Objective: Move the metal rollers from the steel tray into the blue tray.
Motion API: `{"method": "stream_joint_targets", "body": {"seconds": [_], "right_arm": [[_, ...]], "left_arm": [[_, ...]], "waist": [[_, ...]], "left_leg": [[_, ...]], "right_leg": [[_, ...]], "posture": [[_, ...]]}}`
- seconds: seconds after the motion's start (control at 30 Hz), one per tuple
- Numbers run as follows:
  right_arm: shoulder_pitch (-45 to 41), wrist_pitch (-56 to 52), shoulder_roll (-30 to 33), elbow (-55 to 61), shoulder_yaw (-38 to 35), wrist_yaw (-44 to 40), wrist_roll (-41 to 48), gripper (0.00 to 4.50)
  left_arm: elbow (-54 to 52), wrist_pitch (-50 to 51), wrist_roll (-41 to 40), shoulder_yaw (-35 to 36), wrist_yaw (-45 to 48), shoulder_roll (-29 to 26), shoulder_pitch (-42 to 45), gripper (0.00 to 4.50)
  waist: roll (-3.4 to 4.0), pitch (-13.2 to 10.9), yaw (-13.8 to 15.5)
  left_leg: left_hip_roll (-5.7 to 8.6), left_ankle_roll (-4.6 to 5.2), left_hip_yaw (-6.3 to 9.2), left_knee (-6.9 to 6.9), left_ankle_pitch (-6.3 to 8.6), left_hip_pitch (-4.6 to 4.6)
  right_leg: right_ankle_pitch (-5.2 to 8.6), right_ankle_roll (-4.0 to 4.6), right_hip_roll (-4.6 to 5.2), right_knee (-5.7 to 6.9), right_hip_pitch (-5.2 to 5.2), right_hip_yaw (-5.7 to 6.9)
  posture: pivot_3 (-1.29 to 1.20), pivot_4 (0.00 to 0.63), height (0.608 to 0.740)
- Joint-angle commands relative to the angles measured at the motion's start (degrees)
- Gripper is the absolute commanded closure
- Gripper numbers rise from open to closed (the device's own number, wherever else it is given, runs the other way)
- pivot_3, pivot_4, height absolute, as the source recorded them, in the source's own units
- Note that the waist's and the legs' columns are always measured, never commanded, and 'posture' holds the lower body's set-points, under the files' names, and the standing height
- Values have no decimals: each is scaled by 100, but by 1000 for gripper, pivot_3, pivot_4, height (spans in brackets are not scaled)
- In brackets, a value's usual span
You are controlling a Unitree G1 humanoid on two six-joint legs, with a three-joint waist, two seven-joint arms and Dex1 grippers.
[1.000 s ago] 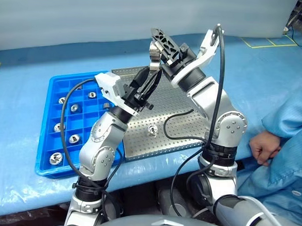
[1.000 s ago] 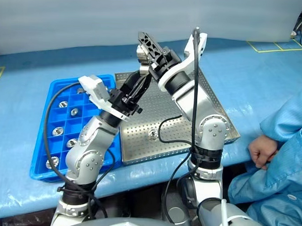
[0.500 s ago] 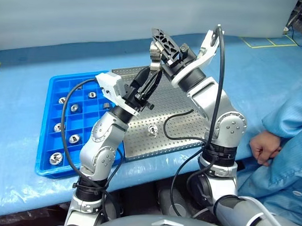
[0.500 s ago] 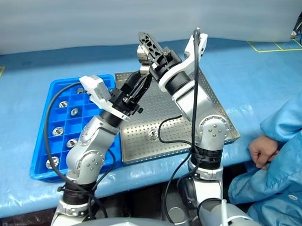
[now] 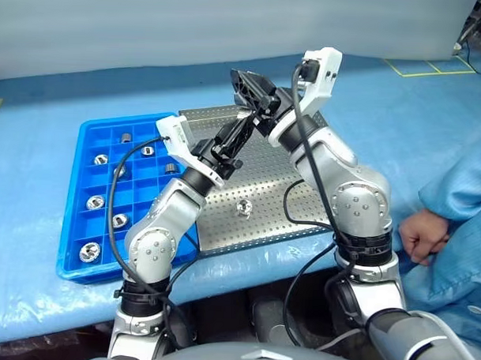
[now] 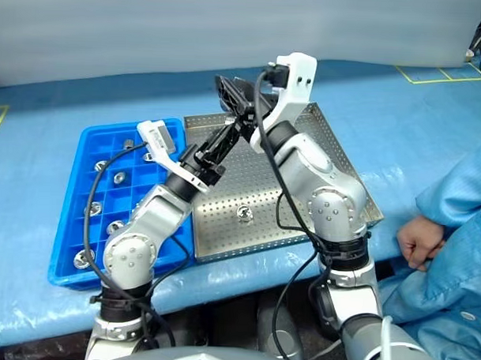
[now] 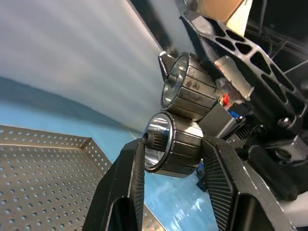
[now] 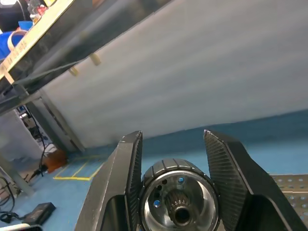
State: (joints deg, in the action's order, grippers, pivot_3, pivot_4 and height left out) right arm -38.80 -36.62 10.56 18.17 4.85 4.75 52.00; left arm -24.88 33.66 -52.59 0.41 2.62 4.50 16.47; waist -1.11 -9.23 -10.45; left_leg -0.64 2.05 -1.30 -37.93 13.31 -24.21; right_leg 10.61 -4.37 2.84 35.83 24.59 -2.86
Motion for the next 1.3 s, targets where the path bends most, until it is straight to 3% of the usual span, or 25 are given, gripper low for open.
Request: {"method": "stream_joint_targets", "body": {"seconds": [0.03,0.17,0.33,0.63,0.83,1.0,1.07,1.13,1.23,1.3], "right_arm": [[89,129,62,300,230,-373,-600,2819],[117,516,380,313,625,-662,-1807,2819],[207,726,412,289,663,-1007,-2419,2819],[277,1227,1076,260,1043,-1665,-3856,2819],[338,2103,1729,-47,1423,-1962,-5066,2819],[346,2869,1923,-555,1508,-1935,-6035,2819],[365,3026,1830,-664,1383,-1890,-6180,2819],[472,2836,1431,-510,1050,-1862,-5753,2819],[787,1529,440,140,446,-2057,-4109,2819],[993,791,204,484,378,-2288,-3513,2819]], "left_arm": [[-245,-71,-244,359,-325,33,108,3024],[-210,394,-1169,547,-940,-3,58,3024],[-95,825,-1870,678,-1615,-271,-70,3024],[-483,894,-2925,702,-2015,-839,-327,3024],[-900,783,-3824,654,-2361,-1352,-531,3024],[-1091,645,-4226,600,-2629,-1743,-647,3024],[-1179,633,-4091,656,-2730,-2021,-688,3024],[-1260,469,-3554,862,-2788,-2294,-701,3024],[-1260,294,-2100,968,-2584,-2869,-746,3024],[-1250,328,-1066,825,-2364,-3409,-853,3024]], "waist": [[0,0,15],[-1,0,40],[-2,-1,42],[-2,-1,46],[-5,-2,78],[-8,-5,146],[-10,-5,150],[-10,-5,152],[-10,-6,166],[-10,-6,202]], "left_leg": [[1,0,0,-1,0,0],[2,0,-1,-2,0,0],[2,0,0,-2,0,0],[3,-1,0,-3,-1,2],[4,-2,-1,-2,-1,4],[10,-3,-21,0,-2,24],[9,-3,-24,2,-2,26],[8,-3,-27,8,-2,31],[-1,-4,-24,11,-2,33],[-8,-6,-22,14,-2,35]], "right_leg": [[0,0,0,0,0,-1],[0,0,1,0,-1,-2],[-2,-3,1,2,0,-2],[-7,11,2,2,0,-2],[-6,13,4,2,-1,-3],[-6,15,11,3,-8,-16],[-7,15,10,3,-8,-20],[-13,26,5,5,-7,-26],[-14,30,-8,8,-7,-29],[-13,32,-17,9,-7,-30]], "posture": [[-187,150,740],[-184,150,740],[-184,150,740],[-181,150,740],[-174,150,740],[-168,150,740],[-157,150,740],[-157,150,740],[-138,150,740],[-135,150,740]]}}
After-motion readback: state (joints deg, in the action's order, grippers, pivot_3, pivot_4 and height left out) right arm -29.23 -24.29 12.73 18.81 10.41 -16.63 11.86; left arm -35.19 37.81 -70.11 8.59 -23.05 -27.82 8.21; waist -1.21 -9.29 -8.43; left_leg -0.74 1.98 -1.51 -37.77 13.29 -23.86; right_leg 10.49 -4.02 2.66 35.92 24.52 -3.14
